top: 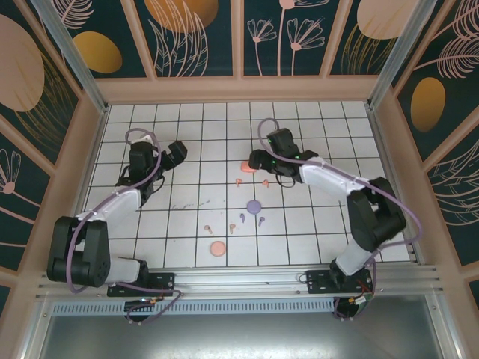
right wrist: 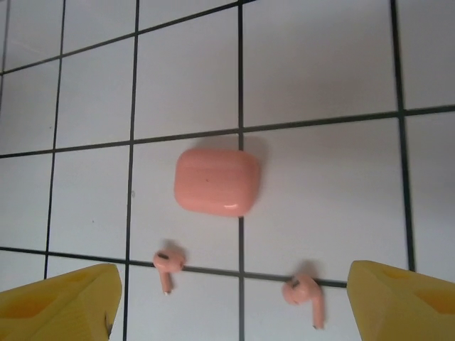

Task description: Insert wireless bluetooth earbuds into charging case

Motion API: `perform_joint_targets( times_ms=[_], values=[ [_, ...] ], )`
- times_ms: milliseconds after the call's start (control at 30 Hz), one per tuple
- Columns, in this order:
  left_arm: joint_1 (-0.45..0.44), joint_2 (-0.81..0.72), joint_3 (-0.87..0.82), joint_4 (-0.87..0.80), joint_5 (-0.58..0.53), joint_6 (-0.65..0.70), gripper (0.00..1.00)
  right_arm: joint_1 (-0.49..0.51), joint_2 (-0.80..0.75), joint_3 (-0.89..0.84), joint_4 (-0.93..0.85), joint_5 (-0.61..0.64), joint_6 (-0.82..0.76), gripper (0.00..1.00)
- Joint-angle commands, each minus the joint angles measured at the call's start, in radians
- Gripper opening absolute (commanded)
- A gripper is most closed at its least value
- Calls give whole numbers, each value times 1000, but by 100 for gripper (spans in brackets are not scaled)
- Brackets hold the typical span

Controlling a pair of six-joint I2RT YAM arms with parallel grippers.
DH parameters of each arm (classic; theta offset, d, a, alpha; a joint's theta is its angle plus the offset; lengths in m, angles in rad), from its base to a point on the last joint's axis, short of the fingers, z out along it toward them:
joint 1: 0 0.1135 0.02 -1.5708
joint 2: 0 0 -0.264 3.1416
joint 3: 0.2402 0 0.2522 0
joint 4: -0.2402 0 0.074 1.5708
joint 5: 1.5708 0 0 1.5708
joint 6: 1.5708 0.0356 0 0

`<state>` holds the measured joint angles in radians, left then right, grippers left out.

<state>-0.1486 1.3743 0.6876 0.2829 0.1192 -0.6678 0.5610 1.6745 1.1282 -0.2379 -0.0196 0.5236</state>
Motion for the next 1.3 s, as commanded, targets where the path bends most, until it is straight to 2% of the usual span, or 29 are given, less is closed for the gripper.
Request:
perform_joint_targets(
  times_ms=[0,200,467,867,1267],
  values=[
    [-5,35,51,-7,-25,-34,99,8,106,127,-119,51,31,84],
    [-11,97,115,-49,-63,-32,99,20,281,323,-235,82,29,84],
    [-14,136,163,-53,-59,-21,99,61,398,464,-327,130,36,85],
    [-15,155,165,-28,-31,-24,99,94,513,559,-395,191,58,86],
    [-16,163,168,-32,-20,-25,99,106,585,613,-413,206,59,78]
  ],
)
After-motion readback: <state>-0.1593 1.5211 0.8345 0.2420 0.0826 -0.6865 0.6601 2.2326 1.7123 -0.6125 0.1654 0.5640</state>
